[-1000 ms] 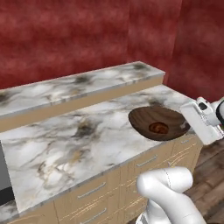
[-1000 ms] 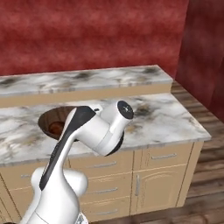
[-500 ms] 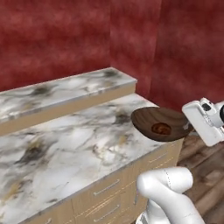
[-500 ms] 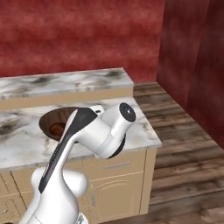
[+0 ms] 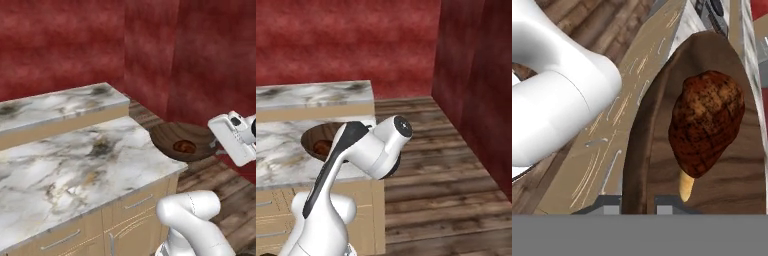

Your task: Place one of the steaks on the plate and the other in the bowl. Then place the bowl in the fridge.

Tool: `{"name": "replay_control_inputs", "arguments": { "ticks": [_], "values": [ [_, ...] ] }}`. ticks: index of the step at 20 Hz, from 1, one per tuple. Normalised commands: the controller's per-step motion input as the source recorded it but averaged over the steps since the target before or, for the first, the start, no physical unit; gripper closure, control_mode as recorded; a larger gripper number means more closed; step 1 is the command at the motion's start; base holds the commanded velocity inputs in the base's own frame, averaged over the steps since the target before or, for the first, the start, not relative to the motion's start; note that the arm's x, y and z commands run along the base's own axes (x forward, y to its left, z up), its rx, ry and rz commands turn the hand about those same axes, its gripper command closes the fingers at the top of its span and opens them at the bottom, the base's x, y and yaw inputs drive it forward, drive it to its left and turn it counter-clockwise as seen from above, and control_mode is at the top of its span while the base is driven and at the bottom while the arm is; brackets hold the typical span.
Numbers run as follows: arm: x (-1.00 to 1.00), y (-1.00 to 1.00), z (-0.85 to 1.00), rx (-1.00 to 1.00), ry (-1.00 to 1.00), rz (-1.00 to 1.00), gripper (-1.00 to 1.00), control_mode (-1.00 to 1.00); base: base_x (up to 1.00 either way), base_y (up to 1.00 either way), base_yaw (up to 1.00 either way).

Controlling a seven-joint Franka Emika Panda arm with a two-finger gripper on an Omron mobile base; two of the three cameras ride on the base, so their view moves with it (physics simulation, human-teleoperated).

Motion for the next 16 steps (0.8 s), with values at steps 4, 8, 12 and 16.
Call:
{"name": "replay_control_inputs", "arguments": {
  "ticks": [4,8,12,16],
  "values": [
    [0.0,0.0,0.0,0.0,0.0,0.0,1.0,1.0,0.15,-1.0,0.18],
    [0.0,0.0,0.0,0.0,0.0,0.0,1.0,1.0,0.23,-1.0,0.24],
    [0.0,0.0,0.0,0.0,0.0,0.0,1.0,1.0,0.49,-1.0,0.28],
    [0.0,0.0,0.0,0.0,0.0,0.0,1.0,1.0,0.95,-0.74,0.28]
  ]
}}
